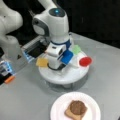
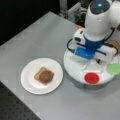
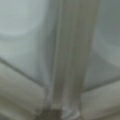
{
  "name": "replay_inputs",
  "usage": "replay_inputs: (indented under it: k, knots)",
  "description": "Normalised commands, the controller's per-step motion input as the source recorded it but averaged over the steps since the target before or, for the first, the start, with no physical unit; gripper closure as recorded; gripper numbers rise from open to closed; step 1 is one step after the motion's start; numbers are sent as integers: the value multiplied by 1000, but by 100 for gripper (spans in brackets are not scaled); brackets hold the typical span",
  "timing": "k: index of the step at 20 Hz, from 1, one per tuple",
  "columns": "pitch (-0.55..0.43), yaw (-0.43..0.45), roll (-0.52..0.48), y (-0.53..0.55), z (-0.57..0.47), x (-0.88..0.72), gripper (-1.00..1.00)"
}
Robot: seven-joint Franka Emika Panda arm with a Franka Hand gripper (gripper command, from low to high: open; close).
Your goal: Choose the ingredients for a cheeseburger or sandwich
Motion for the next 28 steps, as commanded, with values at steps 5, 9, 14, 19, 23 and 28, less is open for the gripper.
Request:
replay_inputs:
  k: [5, 9, 14, 19, 23, 28]
  knots:
    - [-148, 521, 72, 35, -230, -152, -100]
    - [-92, 306, 173, 20, -226, -149, -100]
    - [-38, 374, 63, 3, -155, -89, -100]
    - [53, 541, 21, 0, -76, 6, -100]
    - [95, 599, 29, 16, -51, 98, -100]
    - [63, 537, 13, 25, -32, 194, -100]
